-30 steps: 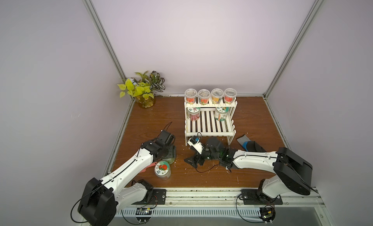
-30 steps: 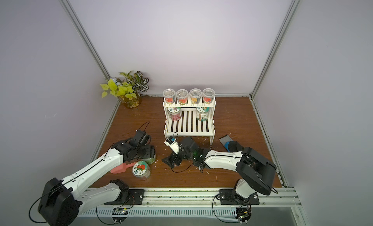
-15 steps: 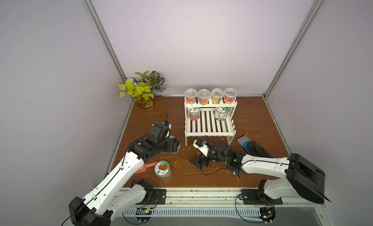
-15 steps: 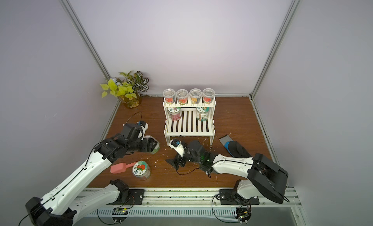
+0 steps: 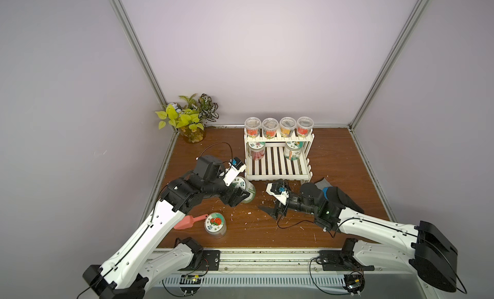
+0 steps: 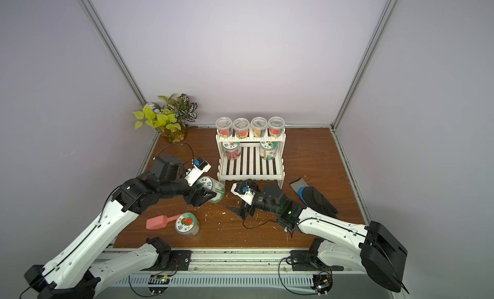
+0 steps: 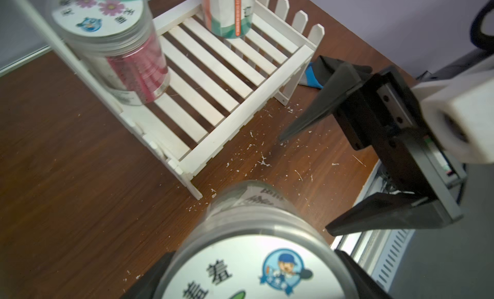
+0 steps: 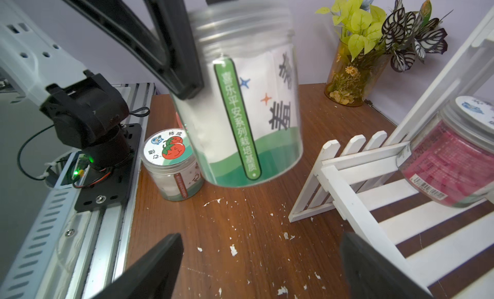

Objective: Place the seed container on the shelf
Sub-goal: Pick up the seed jar at the center of the board, then place the seed jar on the shelf.

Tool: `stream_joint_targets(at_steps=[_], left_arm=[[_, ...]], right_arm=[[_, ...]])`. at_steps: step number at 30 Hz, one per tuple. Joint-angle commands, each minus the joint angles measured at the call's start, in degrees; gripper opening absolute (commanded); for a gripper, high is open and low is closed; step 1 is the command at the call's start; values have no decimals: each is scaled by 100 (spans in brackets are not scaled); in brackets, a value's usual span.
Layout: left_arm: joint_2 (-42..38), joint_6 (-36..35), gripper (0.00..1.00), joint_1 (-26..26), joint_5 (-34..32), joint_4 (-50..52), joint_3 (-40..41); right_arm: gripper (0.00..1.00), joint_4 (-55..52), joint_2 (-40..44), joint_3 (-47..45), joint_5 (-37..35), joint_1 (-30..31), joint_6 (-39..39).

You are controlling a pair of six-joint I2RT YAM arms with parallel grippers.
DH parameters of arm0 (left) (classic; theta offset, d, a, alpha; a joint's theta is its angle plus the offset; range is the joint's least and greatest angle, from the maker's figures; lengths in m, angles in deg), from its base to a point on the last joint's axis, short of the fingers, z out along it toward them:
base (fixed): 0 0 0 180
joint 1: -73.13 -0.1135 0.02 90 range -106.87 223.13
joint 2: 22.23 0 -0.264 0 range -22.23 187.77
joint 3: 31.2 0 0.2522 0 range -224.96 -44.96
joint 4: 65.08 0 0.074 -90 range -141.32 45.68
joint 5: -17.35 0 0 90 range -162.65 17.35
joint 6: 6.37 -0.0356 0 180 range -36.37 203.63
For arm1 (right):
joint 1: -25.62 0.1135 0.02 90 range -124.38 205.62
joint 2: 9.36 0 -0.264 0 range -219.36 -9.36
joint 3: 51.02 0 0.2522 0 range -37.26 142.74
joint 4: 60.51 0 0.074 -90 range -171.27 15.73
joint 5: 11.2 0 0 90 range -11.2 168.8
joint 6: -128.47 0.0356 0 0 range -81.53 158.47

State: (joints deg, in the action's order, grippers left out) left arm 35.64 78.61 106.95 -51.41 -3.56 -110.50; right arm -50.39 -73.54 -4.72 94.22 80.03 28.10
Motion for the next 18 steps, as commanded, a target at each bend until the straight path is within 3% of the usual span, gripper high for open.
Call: stream_joint_targets(at_steps=[1, 6, 18], left_arm=[[297, -785, 60, 352, 219, -125, -330], [657, -1117, 60, 900, -146, -75, -539], [665, -1513, 60, 931, 23, -75, -610]], right_arm=[[99, 382, 204, 129, 604, -71, -319], [99, 1045, 96, 103, 886, -80, -318], [95, 1483, -342, 156, 1403, -100, -324]])
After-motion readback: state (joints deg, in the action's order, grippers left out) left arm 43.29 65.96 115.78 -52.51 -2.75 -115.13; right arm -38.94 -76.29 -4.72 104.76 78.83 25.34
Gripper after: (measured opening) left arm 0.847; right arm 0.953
